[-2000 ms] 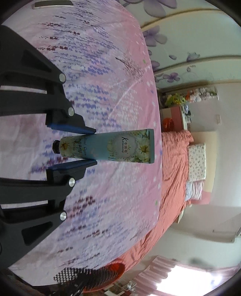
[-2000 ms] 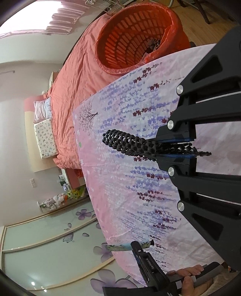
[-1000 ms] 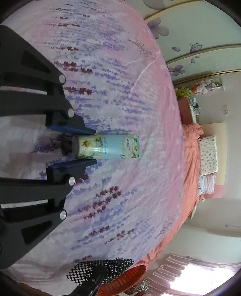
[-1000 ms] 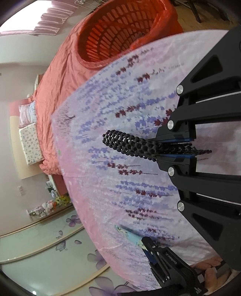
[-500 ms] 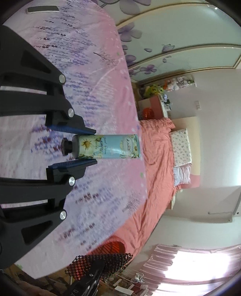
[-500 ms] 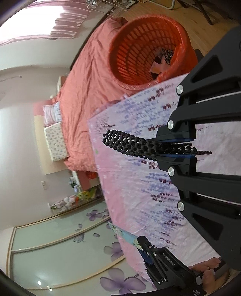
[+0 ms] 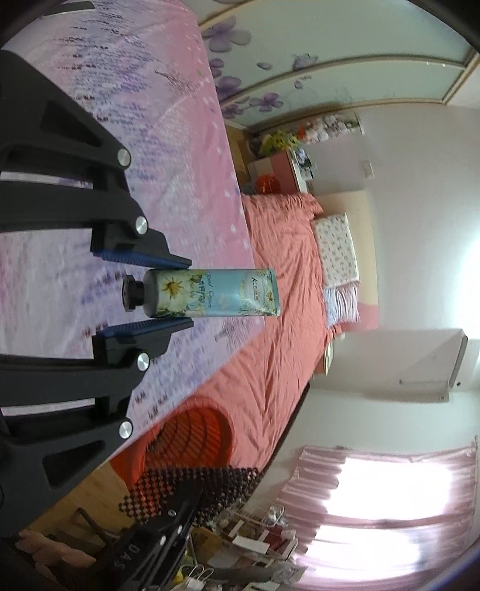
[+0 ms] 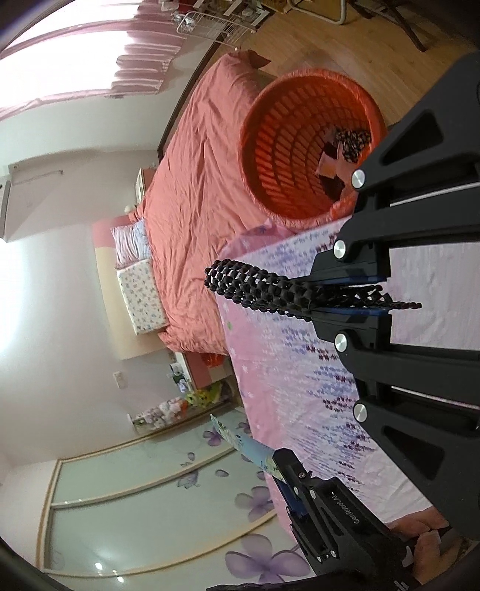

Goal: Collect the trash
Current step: 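Open both tools over the orange basket to drop the tube and mesh pad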

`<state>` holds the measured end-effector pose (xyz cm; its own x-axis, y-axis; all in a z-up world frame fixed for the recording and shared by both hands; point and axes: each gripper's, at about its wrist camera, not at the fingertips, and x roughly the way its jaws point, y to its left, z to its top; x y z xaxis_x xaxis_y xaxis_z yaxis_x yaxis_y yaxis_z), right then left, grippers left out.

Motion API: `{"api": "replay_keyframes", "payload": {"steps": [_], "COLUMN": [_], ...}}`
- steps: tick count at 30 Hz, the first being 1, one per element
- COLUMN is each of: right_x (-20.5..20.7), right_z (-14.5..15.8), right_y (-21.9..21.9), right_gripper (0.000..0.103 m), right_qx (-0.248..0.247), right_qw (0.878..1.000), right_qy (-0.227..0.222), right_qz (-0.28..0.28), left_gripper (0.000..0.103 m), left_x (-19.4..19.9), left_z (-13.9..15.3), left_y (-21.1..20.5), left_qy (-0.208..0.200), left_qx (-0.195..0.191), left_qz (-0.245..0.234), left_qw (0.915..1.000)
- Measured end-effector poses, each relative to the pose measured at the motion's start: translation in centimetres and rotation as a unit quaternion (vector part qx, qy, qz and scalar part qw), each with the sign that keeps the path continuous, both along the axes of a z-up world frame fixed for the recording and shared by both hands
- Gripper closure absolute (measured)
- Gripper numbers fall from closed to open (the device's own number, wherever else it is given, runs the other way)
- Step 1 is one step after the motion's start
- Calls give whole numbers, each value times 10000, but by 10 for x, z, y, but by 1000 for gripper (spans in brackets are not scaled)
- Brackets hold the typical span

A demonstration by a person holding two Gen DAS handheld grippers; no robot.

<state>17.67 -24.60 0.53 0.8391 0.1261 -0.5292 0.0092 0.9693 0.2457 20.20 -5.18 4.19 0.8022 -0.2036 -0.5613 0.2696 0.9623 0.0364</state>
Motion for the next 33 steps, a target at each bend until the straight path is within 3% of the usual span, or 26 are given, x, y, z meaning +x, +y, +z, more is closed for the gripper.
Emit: {"api": "replay_keyframes", "payload": {"steps": [13, 27, 28, 32, 33], "right_x": [7, 53, 57, 64, 62], "right_z": [-13, -60, -64, -77, -79], "right_y": [-73, -152, -156, -165, -165], "right_gripper": [94, 93, 89, 56, 54], "right_qx": [187, 846, 910, 1066, 1068], "right_qw": [9978, 9909, 9902, 9872, 9869], "right_qy": [59, 378, 413, 571, 575], "right_qz": [-629, -971, -972, -1040, -1064], "left_gripper": [77, 75, 72, 58, 57], "left_x": [12, 70, 77, 90, 92], "left_z": [-15, -85, -90, -103, -105], "left_y": [-107, -219, -221, -223, -222], "left_qy": [225, 1126, 1197, 1220, 1193], "left_qx": [-238, -339, -341, -234, -188], "left_qz": [-908, -1651, -1653, -1541, -1491], "left_qw": [9953, 9792, 9784, 9802, 9814]}}
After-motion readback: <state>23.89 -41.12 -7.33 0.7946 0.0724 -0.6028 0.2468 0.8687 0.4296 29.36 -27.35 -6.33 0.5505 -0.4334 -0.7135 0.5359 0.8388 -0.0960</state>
